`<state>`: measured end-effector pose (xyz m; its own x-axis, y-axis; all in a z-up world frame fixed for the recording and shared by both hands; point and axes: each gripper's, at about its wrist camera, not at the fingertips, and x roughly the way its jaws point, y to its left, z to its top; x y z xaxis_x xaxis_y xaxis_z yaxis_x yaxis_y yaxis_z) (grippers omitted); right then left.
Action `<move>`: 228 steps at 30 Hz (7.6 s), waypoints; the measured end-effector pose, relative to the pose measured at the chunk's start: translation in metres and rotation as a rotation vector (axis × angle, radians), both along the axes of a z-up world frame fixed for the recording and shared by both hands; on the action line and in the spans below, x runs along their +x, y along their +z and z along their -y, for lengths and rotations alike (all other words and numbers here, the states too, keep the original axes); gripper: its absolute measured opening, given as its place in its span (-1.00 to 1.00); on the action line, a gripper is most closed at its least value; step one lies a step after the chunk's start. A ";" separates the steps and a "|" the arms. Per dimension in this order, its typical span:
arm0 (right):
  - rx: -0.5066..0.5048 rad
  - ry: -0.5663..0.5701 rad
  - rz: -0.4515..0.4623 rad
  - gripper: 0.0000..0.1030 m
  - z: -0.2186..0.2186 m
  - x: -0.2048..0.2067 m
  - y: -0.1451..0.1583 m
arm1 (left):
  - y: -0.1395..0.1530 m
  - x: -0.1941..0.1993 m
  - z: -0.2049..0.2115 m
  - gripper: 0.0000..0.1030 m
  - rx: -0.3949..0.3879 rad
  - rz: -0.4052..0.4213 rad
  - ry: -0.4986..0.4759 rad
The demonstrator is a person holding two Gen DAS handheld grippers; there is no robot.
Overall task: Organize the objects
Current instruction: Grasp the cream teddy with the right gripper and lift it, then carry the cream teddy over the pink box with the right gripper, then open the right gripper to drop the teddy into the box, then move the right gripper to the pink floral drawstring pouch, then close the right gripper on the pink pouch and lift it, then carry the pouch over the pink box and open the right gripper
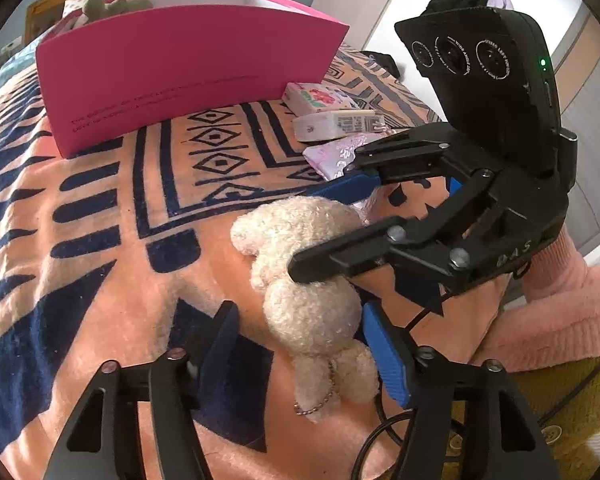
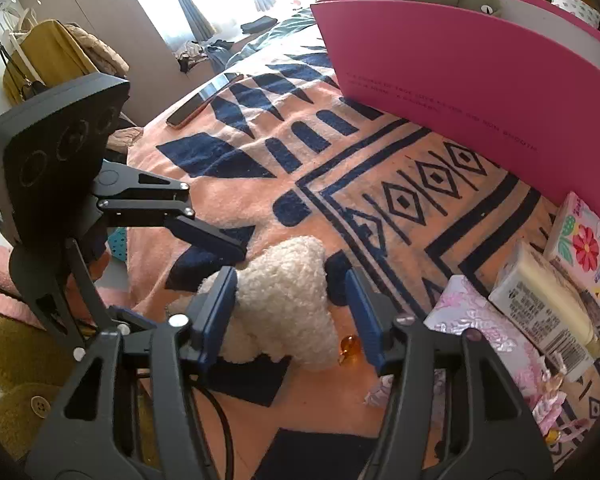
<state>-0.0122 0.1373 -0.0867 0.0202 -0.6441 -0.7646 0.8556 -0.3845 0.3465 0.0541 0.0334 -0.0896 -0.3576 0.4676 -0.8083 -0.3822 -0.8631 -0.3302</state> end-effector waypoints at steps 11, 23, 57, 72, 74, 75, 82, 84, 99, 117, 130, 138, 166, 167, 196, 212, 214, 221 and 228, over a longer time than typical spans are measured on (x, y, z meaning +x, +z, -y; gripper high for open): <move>-0.051 -0.108 -0.057 -0.23 -0.011 -0.016 0.018 | 0.007 -0.012 0.000 -0.20 0.010 -0.027 0.016; -0.087 -0.228 -0.151 -0.23 -0.027 -0.042 0.046 | 0.038 -0.050 -0.005 -0.20 -0.002 -0.131 0.017; -0.092 -0.398 -0.347 -0.23 -0.033 -0.210 0.140 | 0.110 -0.252 -0.017 -0.20 -0.027 -0.192 0.119; 0.056 -0.389 -0.348 -0.23 -0.010 -0.279 0.115 | 0.082 -0.320 -0.015 -0.20 -0.096 -0.067 0.177; 0.077 -0.399 -0.352 -0.23 -0.008 -0.287 0.110 | 0.082 -0.323 -0.015 -0.20 -0.117 -0.069 0.185; 0.086 -0.405 -0.355 -0.23 -0.007 -0.290 0.108 | 0.082 -0.324 -0.015 -0.20 -0.127 -0.064 0.191; 0.133 -0.502 -0.337 -0.19 -0.015 -0.311 0.099 | 0.079 -0.326 -0.008 -0.20 -0.131 -0.054 0.209; 0.133 -0.513 -0.333 -0.18 -0.018 -0.312 0.097 | 0.080 -0.324 -0.006 -0.19 -0.135 -0.064 0.214; -0.072 -0.505 -0.287 0.02 -0.059 -0.255 0.133 | 0.121 -0.254 -0.006 0.02 -0.050 -0.224 0.149; -0.273 -0.390 -0.237 0.16 -0.092 -0.095 0.149 | 0.110 -0.119 -0.027 0.22 -0.026 -0.313 -0.054; -0.225 -0.438 -0.014 0.17 -0.121 -0.027 0.060 | 0.038 -0.090 -0.061 0.22 -0.034 -0.164 -0.182; -0.205 -0.479 0.097 0.17 -0.135 -0.007 0.021 | 0.026 -0.094 -0.070 0.22 -0.035 -0.131 -0.211; -0.217 -0.667 0.161 0.17 -0.175 -0.008 0.000 | 0.030 -0.091 -0.091 -0.01 -0.065 -0.152 -0.300; -0.224 -0.676 0.157 0.17 -0.176 -0.010 0.002 | 0.031 -0.092 -0.093 -0.01 -0.062 -0.151 -0.303; -0.283 -0.762 0.146 -0.05 -0.184 -0.018 -0.007 | 0.015 -0.086 -0.114 -0.07 -0.055 -0.102 -0.387; -0.250 -0.679 -0.158 -0.67 -0.163 -0.002 0.069 | 0.062 -0.080 -0.093 -0.26 0.102 -0.178 -0.357; -0.253 -0.664 -0.186 -0.67 -0.160 -0.003 0.077 | 0.069 -0.082 -0.090 -0.26 0.114 -0.194 -0.344; -0.264 -0.618 -0.234 -0.67 -0.149 -0.014 0.099 | 0.089 -0.088 -0.082 -0.26 0.119 -0.244 -0.300; -0.283 -0.547 -0.337 -0.67 -0.129 -0.034 0.139 | 0.125 -0.103 -0.072 -0.26 0.105 -0.337 -0.237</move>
